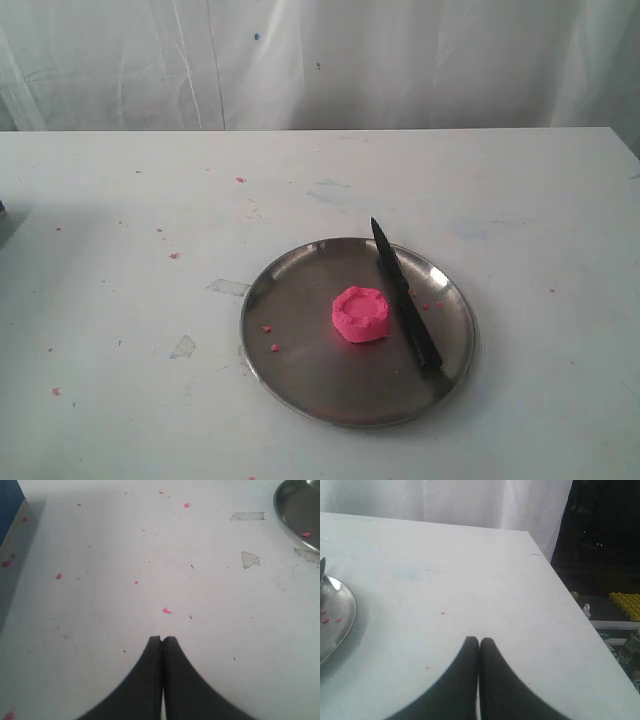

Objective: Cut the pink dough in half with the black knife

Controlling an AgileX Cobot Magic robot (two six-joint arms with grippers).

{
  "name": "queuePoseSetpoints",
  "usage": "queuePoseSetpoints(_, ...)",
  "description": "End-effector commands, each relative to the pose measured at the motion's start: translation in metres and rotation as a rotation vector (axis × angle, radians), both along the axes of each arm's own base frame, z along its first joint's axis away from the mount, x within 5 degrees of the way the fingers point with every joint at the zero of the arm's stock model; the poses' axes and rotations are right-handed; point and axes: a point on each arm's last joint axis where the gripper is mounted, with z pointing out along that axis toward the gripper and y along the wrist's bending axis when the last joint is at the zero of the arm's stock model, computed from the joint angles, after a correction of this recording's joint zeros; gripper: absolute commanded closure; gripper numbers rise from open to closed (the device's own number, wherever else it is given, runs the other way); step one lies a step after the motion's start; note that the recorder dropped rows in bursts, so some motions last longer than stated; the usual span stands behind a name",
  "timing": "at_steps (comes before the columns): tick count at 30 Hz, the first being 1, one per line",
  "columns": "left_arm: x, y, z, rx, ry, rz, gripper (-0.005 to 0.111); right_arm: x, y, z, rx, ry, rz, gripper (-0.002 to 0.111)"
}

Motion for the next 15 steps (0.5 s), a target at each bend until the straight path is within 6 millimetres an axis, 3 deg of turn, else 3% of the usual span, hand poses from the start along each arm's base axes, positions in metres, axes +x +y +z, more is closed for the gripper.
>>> queuePoseSetpoints(1,-0.0004,-0.0002,-0.0028,0.001,0.011,-0.004,0.107,0.0,0.0001,-0.0003,-0.005,-0.009,0.001,0.108)
queuePoseSetpoints(15,-0.0004,-0.0002,-0.0028,0.001,0.011,-0.004,0.107,0.0013,0.0004,0.0066,-0.043,-0.083,0.012,0.108)
